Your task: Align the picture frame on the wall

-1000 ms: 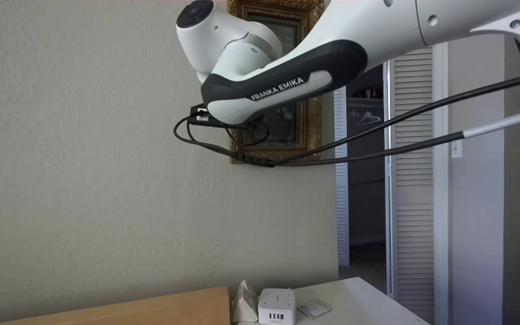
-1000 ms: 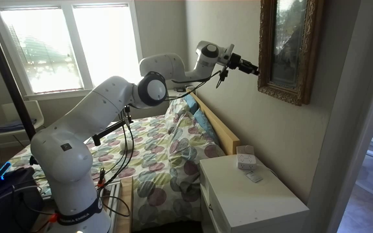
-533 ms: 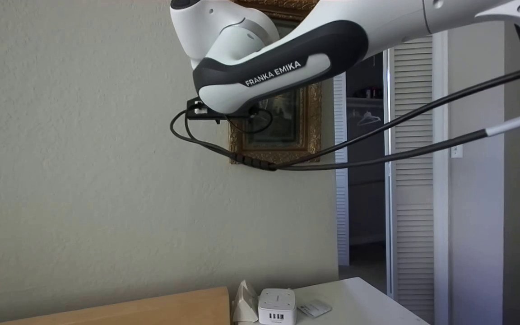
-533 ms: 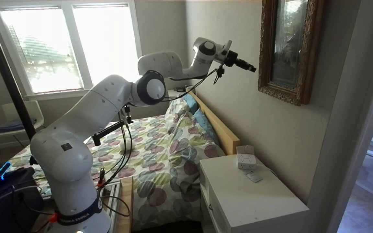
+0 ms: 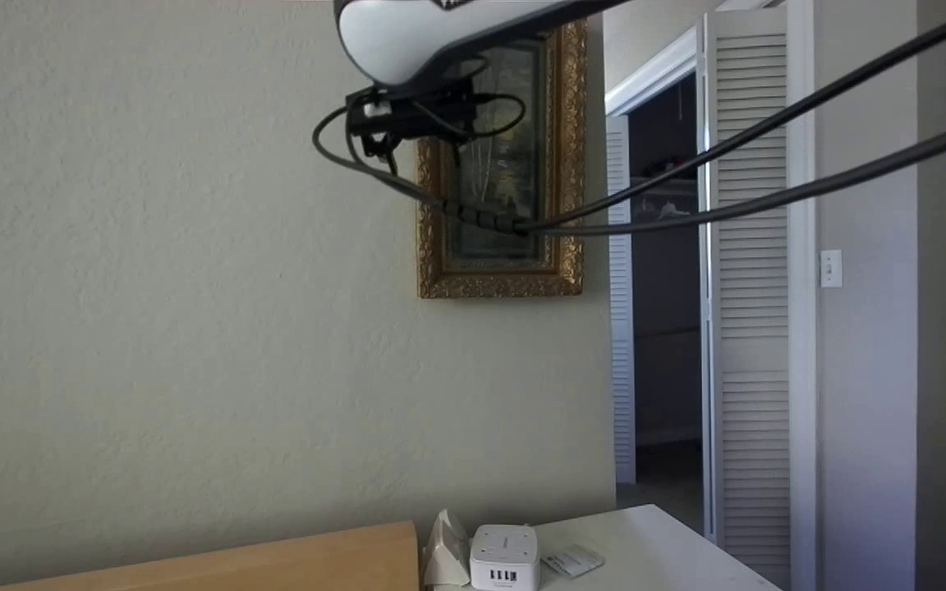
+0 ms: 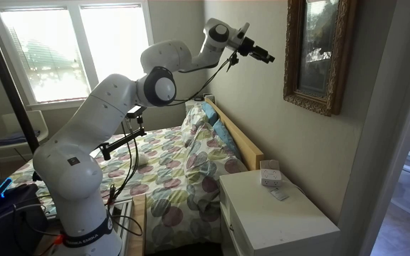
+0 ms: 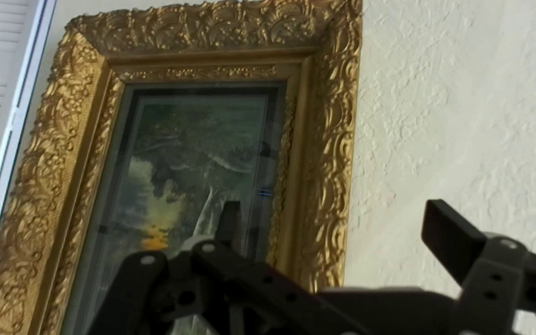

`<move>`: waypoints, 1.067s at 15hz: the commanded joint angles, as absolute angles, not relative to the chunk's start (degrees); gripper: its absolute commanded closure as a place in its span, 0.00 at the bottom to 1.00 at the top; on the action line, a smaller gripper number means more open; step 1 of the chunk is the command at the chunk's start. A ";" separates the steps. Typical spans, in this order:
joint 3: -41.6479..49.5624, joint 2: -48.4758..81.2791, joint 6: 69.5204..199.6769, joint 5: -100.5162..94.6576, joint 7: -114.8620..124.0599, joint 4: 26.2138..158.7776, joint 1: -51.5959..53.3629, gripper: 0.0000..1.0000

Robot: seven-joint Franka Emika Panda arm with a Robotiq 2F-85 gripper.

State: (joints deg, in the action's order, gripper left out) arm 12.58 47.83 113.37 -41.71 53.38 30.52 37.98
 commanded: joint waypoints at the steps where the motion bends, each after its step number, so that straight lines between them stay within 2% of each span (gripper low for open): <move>1: 10.75 42.03 108.66 -40.24 46.88 32.29 38.81 0.00; 9: 7.10 32.29 95.18 -37.50 36.71 32.91 37.85 0.00; 16: 7.41 31.42 94.05 -38.27 35.27 31.17 37.22 0.00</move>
